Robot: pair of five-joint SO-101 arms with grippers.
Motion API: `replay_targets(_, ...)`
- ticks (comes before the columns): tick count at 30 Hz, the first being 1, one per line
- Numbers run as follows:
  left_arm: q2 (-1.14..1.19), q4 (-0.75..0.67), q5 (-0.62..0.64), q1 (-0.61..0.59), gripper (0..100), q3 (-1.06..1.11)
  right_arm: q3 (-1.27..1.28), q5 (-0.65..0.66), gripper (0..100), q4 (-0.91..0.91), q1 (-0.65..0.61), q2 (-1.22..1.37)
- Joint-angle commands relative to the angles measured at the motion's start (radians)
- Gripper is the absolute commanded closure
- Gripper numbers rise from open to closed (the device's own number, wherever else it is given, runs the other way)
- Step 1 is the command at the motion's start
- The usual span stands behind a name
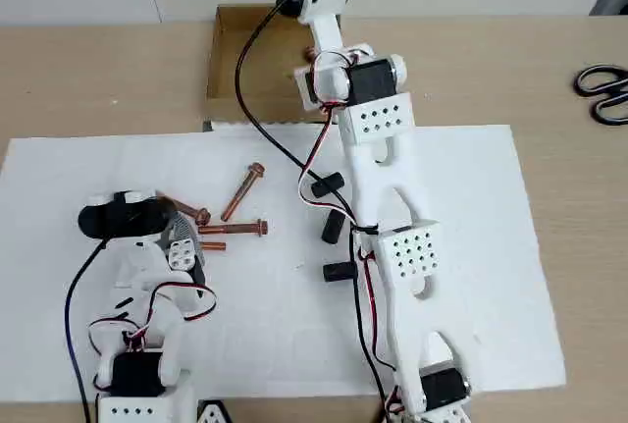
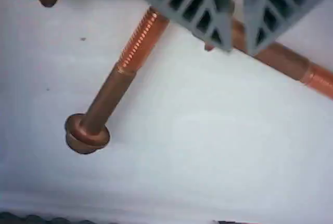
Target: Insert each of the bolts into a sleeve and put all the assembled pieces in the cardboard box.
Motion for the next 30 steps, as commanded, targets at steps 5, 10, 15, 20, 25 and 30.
replay_targets(5,-0.008,-0.023,-0.003,0.002,99,-0.010,-0.034,0.009,84.3,0.084,0.016,-0.082)
replay_targets(10,-0.008,-0.023,-0.003,0.002,99,-0.010,0.089,0.143,84.3,0.093,0.021,-0.136)
replay_targets(15,-0.008,-0.023,-0.003,0.002,99,-0.012,0.428,0.275,84.2,0.087,0.015,-0.357)
replay_targets(20,-0.008,-0.023,-0.003,0.002,99,-0.010,0.812,0.373,84.2,0.079,0.022,-0.558)
replay_targets(25,-0.008,-0.020,-0.003,-0.003,99,-0.010,1.013,0.499,84.2,0.074,0.036,-0.647)
replay_targets(30,-0.008,-0.020,-0.003,-0.005,99,-0.008,1.022,0.608,84.2,0.071,0.099,-0.622)
